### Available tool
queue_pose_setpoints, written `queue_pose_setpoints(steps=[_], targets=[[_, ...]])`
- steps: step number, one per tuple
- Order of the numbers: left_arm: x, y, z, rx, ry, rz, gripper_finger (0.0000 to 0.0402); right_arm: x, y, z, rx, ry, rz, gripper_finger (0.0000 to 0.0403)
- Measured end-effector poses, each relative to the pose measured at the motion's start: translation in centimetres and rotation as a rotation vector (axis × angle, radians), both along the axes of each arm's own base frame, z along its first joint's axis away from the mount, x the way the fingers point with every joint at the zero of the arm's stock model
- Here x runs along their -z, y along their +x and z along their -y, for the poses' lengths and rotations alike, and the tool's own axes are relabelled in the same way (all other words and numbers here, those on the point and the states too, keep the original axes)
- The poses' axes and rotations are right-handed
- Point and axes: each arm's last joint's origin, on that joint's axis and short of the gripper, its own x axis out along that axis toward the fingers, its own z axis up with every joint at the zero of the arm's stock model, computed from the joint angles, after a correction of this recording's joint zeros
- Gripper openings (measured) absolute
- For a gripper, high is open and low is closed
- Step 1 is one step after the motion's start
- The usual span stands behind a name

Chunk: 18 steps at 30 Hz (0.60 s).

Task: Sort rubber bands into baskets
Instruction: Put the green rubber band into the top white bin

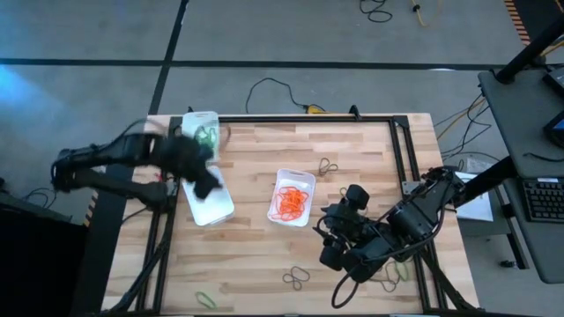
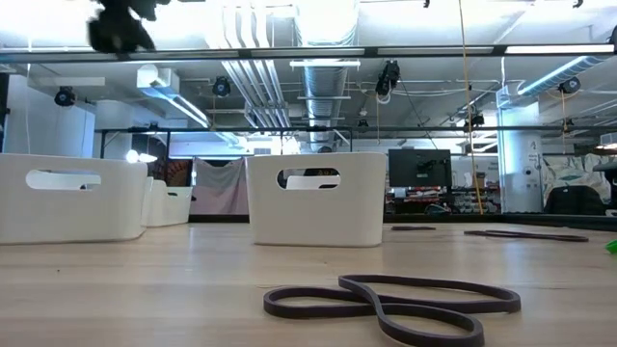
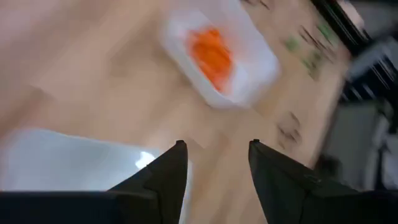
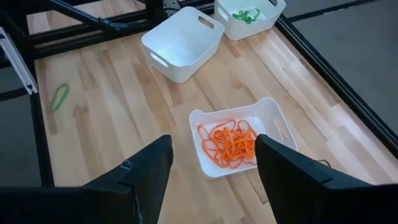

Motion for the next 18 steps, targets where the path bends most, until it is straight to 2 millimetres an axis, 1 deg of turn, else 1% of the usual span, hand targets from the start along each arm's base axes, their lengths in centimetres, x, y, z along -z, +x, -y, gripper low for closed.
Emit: queue_pose_setpoints(steps=[4, 7, 10, 14, 18], targets=[[0.0, 0.1, 5.3, 0.083, -0.039, 0.002, 0.0149, 0.4, 0.1, -0.5, -0.019, 0.009, -0.02, 0.0221], [0.3, -0.1, 9.2, 0.122, -0.051, 0.004, 0.0149, 1.1, 0.2, -1.6, -0.036, 0.006, -0.036, 0.0221], [0.9, -0.4, 12.9, 0.197, -0.064, 0.0, 0.0149, 1.8, 0.1, -2.9, -0.026, 0.034, -0.031, 0.0221], [2.4, -1.0, 17.2, 0.245, -0.046, -0.024, 0.0149, 2.9, 0.2, -4.9, -0.029, 0.07, -0.017, 0.0221], [4.7, -1.1, 20.8, 0.274, -0.037, -0.117, 0.0149, 4.0, 0.3, -6.4, -0.02, 0.096, -0.013, 0.0221]])
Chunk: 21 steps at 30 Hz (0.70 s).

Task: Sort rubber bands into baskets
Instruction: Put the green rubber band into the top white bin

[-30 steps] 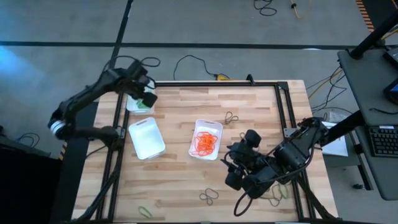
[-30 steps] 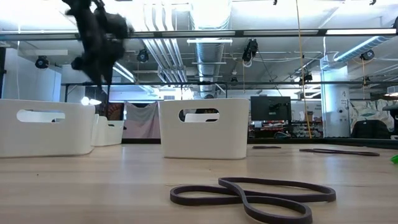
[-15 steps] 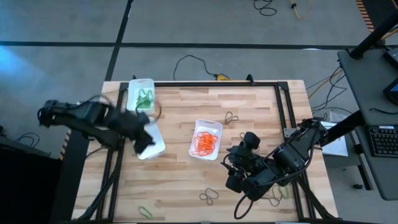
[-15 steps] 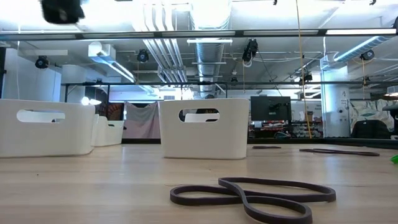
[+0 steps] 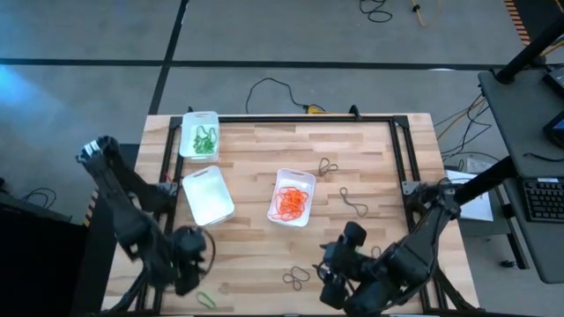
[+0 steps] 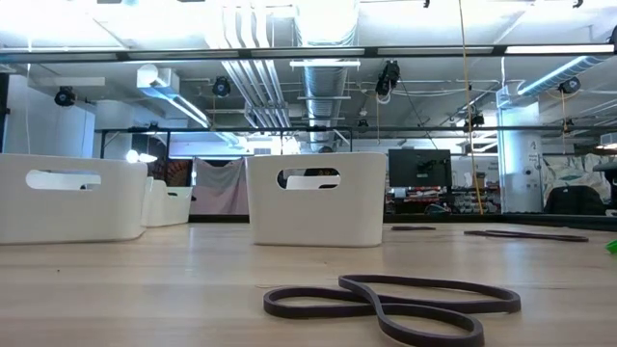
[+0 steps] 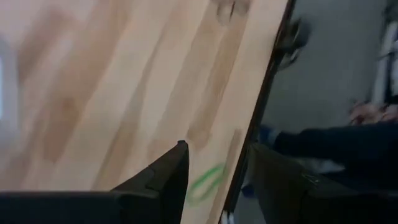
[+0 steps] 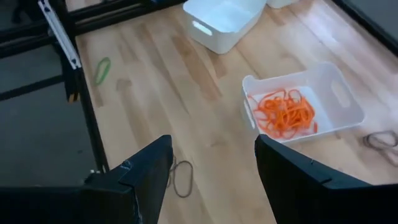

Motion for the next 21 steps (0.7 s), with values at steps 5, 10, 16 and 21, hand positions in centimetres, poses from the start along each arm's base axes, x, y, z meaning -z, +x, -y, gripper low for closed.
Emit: queue_pose_setpoints(steps=[5, 10, 16, 21], targets=[[4.0, 0.1, 3.7, -0.007, 0.009, -0.221, 0.0149, 1.1, 0.7, -0.5, 0.081, 0.045, 0.013, 0.0221], [8.2, 0.6, 6.3, 0.013, 0.025, -0.432, 0.0148, 1.0, 1.5, -0.1, 0.165, 0.135, 0.064, 0.0221], [11.2, 1.2, 7.8, 0.035, 0.043, -0.563, 0.0148, 0.6, 2.1, -0.6, 0.131, 0.18, 0.12, 0.0221], [12.1, 1.4, 8.3, 0.008, 0.052, -0.587, 0.0148, 0.5, 2.1, -0.6, 0.133, 0.185, 0.126, 0.0221]])
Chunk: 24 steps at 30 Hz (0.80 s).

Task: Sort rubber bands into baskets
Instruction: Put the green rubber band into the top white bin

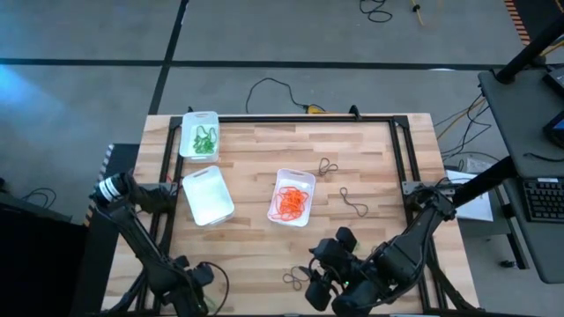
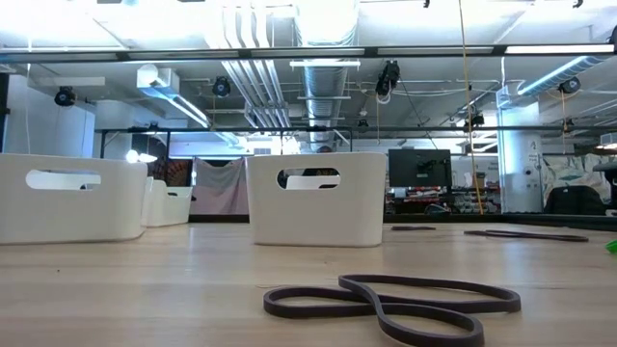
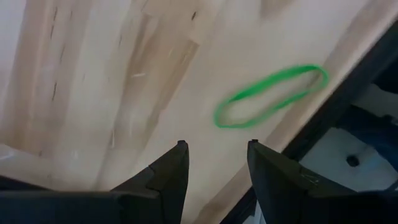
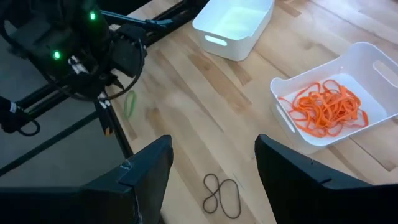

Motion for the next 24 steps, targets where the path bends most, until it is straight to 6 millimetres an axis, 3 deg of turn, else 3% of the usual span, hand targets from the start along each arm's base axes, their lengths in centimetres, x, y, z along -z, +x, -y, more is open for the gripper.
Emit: queue_pose_setpoints(steps=[15, 19, 24], targets=[[4.0, 1.1, 1.3, -0.063, 0.038, -0.03, 0.0145, 0.0, 0.1, 0.2, -0.018, -0.026, -0.008, 0.0221], [4.5, 1.1, 1.4, -0.089, 0.054, -0.043, 0.0115, 0.0, 0.1, 0.2, -0.031, -0.041, -0.013, 0.0221], [4.8, 1.2, 1.5, -0.112, 0.054, -0.046, 0.0041, 0.0, 0.1, 0.2, -0.05, -0.062, -0.02, 0.0221]])
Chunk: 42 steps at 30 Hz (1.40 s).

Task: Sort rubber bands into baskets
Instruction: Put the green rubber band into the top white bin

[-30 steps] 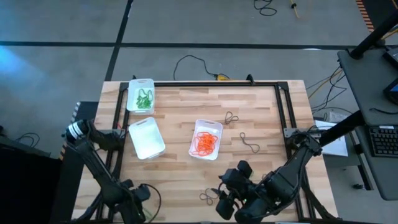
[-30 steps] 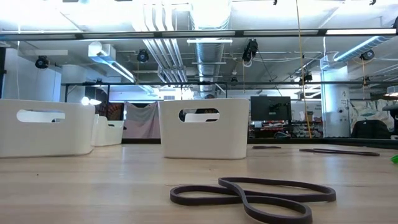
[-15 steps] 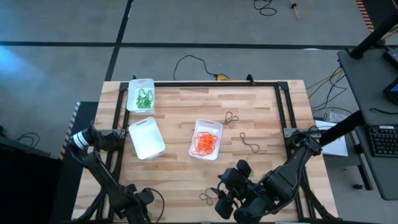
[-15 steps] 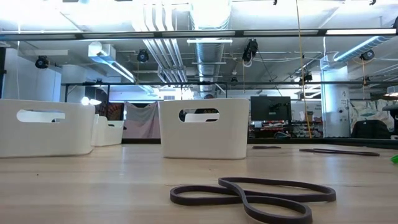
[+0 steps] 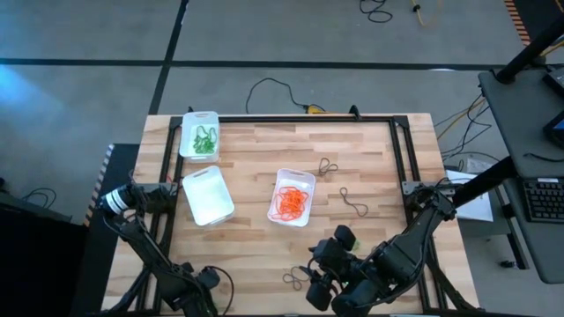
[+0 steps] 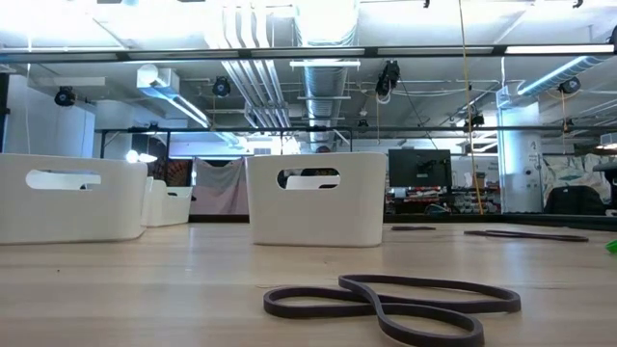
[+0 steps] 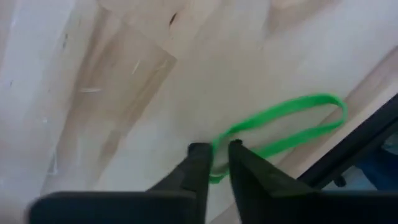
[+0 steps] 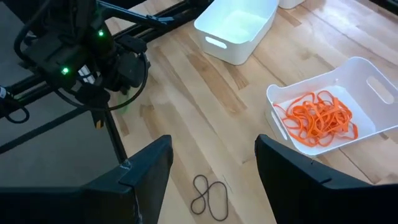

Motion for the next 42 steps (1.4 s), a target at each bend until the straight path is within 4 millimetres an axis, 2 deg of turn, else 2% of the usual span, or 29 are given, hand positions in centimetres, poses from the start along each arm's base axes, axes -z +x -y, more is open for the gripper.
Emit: queue_pose_setpoints(steps=[3, 9, 14, 22, 27, 31, 34, 38, 42], targets=[[0.0, 0.0, -0.1, -0.007, 0.004, -0.002, 0.0007, 0.0, 0.0, 0.0, -0.012, -0.013, -0.004, 0.0221], [-0.7, -0.1, -0.5, -0.042, 0.008, -0.007, 0.0002, -0.1, 0.0, 0.0, -0.045, -0.047, -0.014, 0.0221], [-1.9, 0.3, -1.8, -0.091, 0.044, 0.025, 0.0, -0.4, -0.2, 0.2, -0.092, -0.092, -0.022, 0.0221], [-7.4, 2.8, -4.3, -0.198, 0.098, 0.247, 0.0, -0.7, -0.4, 0.2, -0.229, -0.186, -0.068, 0.0221], [-10.7, 4.3, -7.1, -0.249, 0.187, 0.267, 0.0, -0.6, -0.6, 0.0, -0.383, -0.215, -0.14, 0.0221], [-13.8, 5.2, -10.4, -0.263, 0.23, 0.262, 0.0, -0.4, -1.0, 0.0, -0.465, -0.242, -0.205, 0.0221], [-16.4, 5.2, -13.7, -0.265, 0.286, 0.26, 0.0, -0.5, -1.7, 0.5, -0.478, -0.252, -0.254, 0.0221], [-19.6, 4.3, -19.2, -0.303, 0.368, 0.269, 0.0, -0.9, -2.5, 1.1, -0.443, -0.246, -0.287, 0.0221], [-21.2, 3.3, -25.5, -0.389, 0.431, 0.285, 0.0, -1.5, -3.1, 1.5, -0.394, -0.206, -0.278, 0.0221]])
